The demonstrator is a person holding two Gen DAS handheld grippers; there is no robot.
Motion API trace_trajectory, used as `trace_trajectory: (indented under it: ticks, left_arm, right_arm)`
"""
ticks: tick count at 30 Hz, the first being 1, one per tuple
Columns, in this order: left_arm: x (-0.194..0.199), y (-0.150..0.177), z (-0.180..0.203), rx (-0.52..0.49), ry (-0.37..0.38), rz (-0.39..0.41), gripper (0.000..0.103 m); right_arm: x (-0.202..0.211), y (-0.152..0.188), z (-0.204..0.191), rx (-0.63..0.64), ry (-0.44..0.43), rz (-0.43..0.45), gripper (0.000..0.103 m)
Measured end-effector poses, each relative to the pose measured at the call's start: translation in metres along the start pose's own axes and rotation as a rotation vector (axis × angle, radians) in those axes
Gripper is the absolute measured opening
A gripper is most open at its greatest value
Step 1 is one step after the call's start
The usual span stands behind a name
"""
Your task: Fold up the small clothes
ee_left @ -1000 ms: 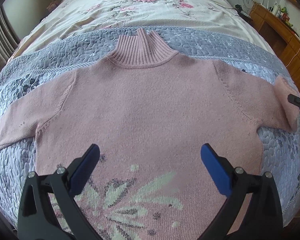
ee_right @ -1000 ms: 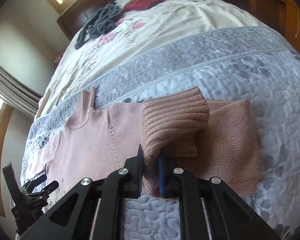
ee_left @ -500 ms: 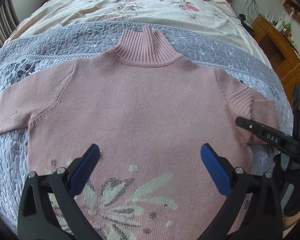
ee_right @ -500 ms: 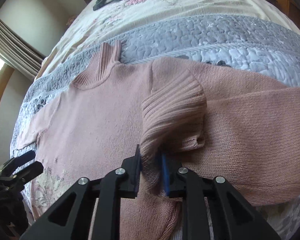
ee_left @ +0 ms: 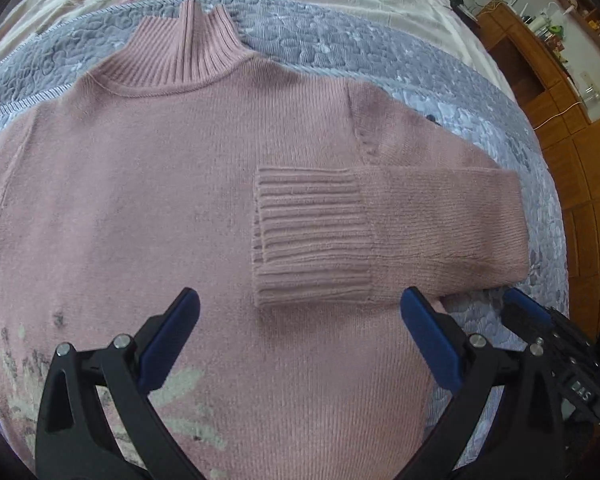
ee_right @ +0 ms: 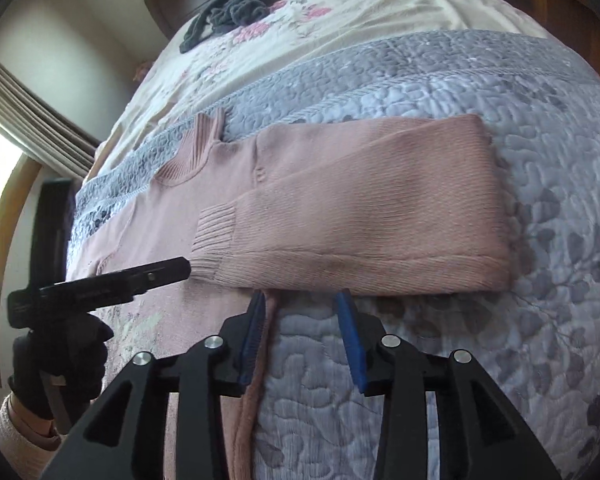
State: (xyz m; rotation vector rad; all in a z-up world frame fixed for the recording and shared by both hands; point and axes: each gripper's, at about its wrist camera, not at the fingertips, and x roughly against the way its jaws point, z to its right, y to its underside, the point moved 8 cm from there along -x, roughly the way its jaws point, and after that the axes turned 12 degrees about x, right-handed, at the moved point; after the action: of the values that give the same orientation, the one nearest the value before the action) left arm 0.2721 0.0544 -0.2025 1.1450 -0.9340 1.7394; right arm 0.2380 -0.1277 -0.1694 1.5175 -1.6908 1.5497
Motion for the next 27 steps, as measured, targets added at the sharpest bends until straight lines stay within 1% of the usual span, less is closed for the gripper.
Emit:
trace_trajectory:
  ticks: [5,7,9,11,12,13,14,15,16,19,20,22,25,27]
  left_arm:
    - [-0.027,0.004,-0.007,0.052,-0.074,-0.048,0.099]
    - [-0.032,0.006,-0.008,0.068,-0.061,-0.059,0.098]
    - [-0.035,0.006,-0.007,0.065,-0.048,-0.060,0.089]
    - [-0.032,0.004,-0.003,0.053,-0.028,-0.049,0.059]
    - [-0.029,0.002,0.000,0.053,-0.005,-0.046,0.051]
    - [-0.025,0.001,0.002,0.059,0.013,-0.042,0.033]
    - [-0.022,-0.001,0.004,0.072,0.057,-0.044,0.008]
    - [-0.017,-0.002,0.006,0.094,0.119,-0.053,0.007]
    - [-0.012,-0.004,0.006,0.113,0.143,-0.045,0.007]
    - [0.009,-0.010,0.000,0.122,0.186,0.014,0.006]
    - [0.016,-0.013,-0.004,0.129,0.189,0.029,0.006]
    - [0.028,-0.023,-0.019,0.142,0.173,0.065,0.006]
    - [0.043,-0.039,-0.053,0.137,0.104,0.126,0.006]
    - [0.052,-0.049,-0.079,0.147,0.069,0.144,0.006]
  right_arm:
    - [0.013,0.015,0.017,-0.026,0.027,0.011,0.040]
    - [0.014,0.019,0.022,-0.036,0.031,0.010,0.040]
    - [0.012,0.023,0.024,-0.040,0.045,0.007,0.040]
    - [0.011,0.024,0.024,-0.040,0.053,0.006,0.040]
    - [0.012,0.024,0.025,-0.039,0.054,0.008,0.040]
    - [0.011,0.024,0.024,-0.038,0.056,0.009,0.040]
    - [0.012,0.023,0.023,-0.035,0.060,0.011,0.040]
    - [0.012,0.022,0.022,-0.033,0.062,0.014,0.040]
    - [0.012,0.020,0.020,-0.033,0.062,0.017,0.040]
    - [0.015,0.017,0.022,-0.042,0.063,0.025,0.040]
    - [0.016,0.015,0.023,-0.048,0.064,0.027,0.040]
    - [0.017,0.011,0.029,-0.067,0.063,0.032,0.040]
    - [0.017,0.004,0.038,-0.116,0.046,0.040,0.040]
    - [0.012,-0.002,0.043,-0.148,0.030,0.038,0.044]
